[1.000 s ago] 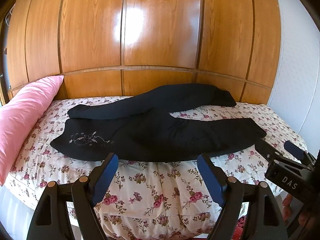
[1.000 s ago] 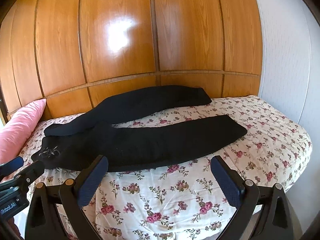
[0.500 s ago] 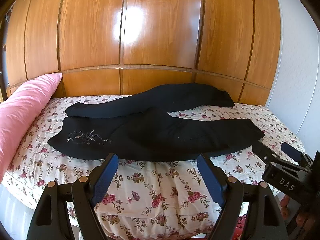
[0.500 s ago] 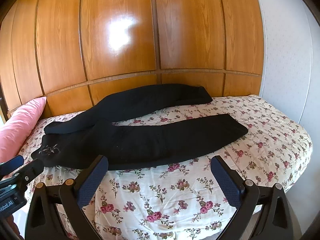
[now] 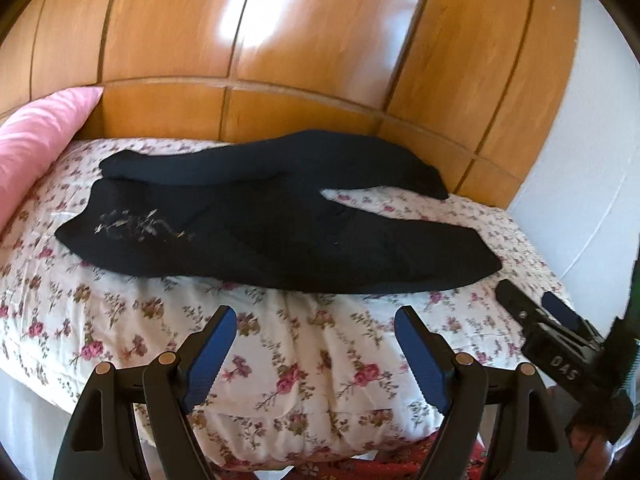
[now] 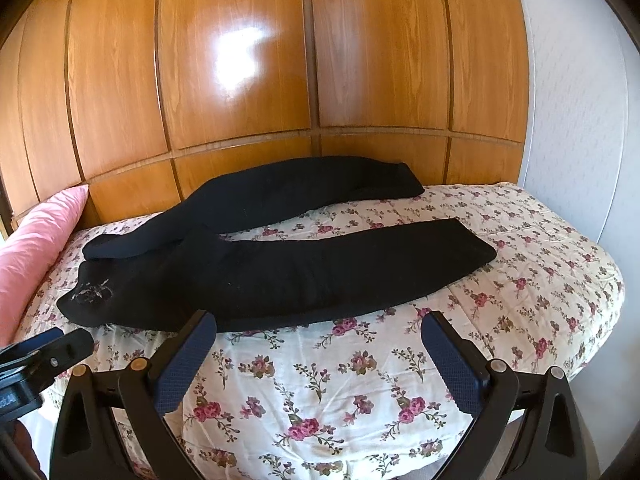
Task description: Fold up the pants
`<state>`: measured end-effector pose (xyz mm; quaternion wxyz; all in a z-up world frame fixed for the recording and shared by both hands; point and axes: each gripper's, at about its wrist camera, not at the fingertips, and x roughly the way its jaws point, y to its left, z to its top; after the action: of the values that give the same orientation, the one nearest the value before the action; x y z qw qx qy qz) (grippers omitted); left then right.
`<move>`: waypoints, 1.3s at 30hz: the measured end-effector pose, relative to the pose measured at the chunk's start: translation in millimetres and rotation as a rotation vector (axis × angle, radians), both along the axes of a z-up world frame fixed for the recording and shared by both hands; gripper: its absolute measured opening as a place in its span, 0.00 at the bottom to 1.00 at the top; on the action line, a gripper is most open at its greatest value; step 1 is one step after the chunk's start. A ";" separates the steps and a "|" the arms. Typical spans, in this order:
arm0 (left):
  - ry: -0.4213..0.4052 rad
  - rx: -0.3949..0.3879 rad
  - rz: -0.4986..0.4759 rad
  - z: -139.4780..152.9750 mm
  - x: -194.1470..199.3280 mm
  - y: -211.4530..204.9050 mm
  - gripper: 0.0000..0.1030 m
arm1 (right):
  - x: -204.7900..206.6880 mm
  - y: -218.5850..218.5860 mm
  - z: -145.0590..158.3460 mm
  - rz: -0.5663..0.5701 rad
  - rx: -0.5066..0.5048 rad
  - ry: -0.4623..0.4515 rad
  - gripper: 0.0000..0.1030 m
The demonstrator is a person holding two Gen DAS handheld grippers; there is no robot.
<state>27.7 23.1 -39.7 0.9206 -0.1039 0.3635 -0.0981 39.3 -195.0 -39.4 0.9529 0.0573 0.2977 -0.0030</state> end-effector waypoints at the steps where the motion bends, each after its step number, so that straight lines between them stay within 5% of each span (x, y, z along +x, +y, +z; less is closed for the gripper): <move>1: 0.006 -0.006 0.006 -2.2 1.1 1.0 0.80 | 1.0 -0.5 -0.5 0.002 0.000 0.002 1.00; 17: 0.176 -0.213 0.000 -40.8 27.1 38.1 0.80 | 27.6 -15.4 -41.4 -0.005 -0.002 0.122 1.00; 24: 0.304 -0.179 0.017 -71.0 43.5 49.2 0.80 | 49.8 -41.0 -70.2 -0.022 0.136 0.187 1.00; 26: 0.265 -0.189 0.038 -69.4 43.6 59.4 0.80 | 65.4 -49.9 -79.9 0.000 0.127 0.267 1.00; 31: 0.123 -0.262 0.222 -58.5 46.0 116.2 0.80 | 87.3 -92.1 -88.2 -0.052 0.177 0.240 1.00; 39: 0.130 -0.458 0.429 -85.6 69.4 191.8 0.79 | 129.5 -166.5 -108.9 -0.161 0.346 0.269 1.00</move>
<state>97.1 215.0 -125.3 0.8479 -0.3885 0.3599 0.0259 168.8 -361.4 -148.3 0.8773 0.2425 0.4126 -0.0353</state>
